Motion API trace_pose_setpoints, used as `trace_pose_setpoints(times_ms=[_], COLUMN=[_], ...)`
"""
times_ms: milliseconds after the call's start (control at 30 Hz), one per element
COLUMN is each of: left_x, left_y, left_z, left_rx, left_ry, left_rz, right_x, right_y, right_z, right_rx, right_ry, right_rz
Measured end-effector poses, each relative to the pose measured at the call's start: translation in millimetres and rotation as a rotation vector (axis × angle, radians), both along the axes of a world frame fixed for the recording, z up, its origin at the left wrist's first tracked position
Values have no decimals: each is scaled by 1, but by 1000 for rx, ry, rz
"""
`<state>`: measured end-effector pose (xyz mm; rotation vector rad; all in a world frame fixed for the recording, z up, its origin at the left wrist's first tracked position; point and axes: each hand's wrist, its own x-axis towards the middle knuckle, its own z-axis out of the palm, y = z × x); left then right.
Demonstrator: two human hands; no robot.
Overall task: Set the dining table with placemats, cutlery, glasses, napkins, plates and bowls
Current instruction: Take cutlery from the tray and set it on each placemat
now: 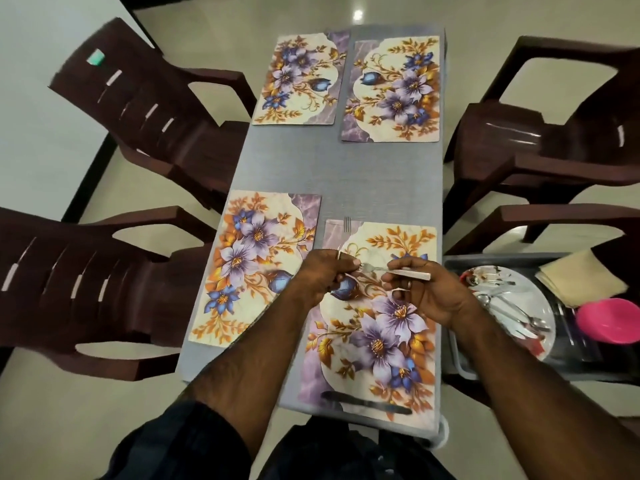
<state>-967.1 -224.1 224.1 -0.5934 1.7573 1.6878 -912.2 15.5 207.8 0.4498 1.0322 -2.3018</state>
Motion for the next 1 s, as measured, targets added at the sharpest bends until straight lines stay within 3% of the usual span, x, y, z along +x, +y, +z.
trace_pose_setpoints(times_ms=[133, 300, 467, 600, 733, 1000], left_x=[-20, -31, -57, -83, -94, -101], left_y=[-9, -5, 6, 14, 17, 11], left_z=[-18, -36, -57, -77, -94, -86], left_rx=[-109, -224, -234, -399, -502, -570], left_ry=[124, 128, 107, 203, 264, 156], left_rz=[-11, -90, -131, -129, -130, -152], right_x=[-6, -16, -49, -75, -92, -98], right_y=[21, 17, 20, 19, 14, 14], right_z=[-11, -35, -51, -60, -69, -71], right_rx=[87, 738, 1113, 1411, 1540, 1504], right_ry=[-117, 36, 209, 284, 258, 217], right_rz=[-79, 18, 6, 75, 116, 122])
